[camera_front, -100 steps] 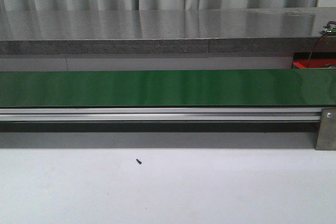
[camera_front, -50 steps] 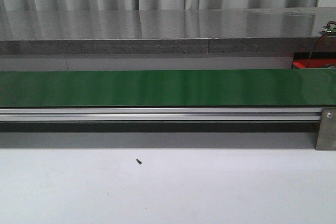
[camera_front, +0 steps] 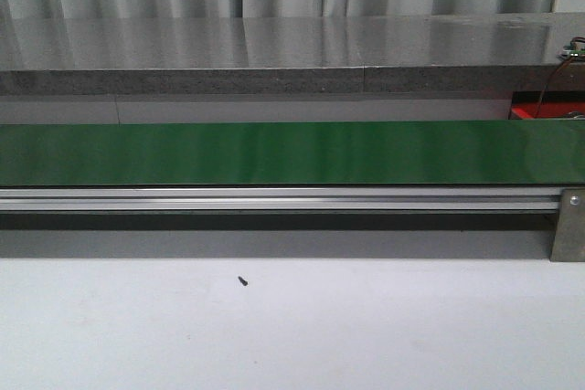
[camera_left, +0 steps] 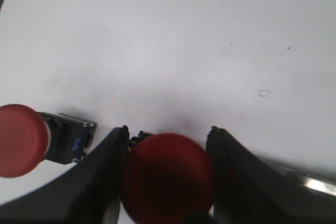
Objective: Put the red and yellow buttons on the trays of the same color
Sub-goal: 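Grasp a red push-button on the table with the left gripper, then set the red button on the conveyor start and open the left gripper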
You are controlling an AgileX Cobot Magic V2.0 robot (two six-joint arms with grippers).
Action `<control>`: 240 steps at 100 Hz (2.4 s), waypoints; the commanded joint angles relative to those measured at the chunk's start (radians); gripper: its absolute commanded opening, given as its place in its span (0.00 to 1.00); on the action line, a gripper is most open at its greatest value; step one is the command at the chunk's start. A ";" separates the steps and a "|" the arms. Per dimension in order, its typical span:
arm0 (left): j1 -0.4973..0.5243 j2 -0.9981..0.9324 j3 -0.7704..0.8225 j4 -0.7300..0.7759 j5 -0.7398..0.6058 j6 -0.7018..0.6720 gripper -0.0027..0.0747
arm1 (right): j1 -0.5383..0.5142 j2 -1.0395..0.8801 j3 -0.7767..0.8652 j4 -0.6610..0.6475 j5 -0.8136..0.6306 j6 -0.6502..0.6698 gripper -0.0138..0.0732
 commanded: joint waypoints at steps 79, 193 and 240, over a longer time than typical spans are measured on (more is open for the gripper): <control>-0.118 -0.430 0.299 -0.181 0.019 0.052 0.28 | 0.001 -0.011 -0.023 0.024 -0.050 -0.007 0.02; -0.103 -0.557 0.421 -0.222 -0.198 0.098 0.76 | 0.001 -0.011 -0.023 0.024 -0.050 -0.007 0.02; 0.127 -0.444 0.414 -0.211 -0.368 0.090 0.76 | 0.001 -0.011 -0.023 0.024 -0.050 -0.007 0.02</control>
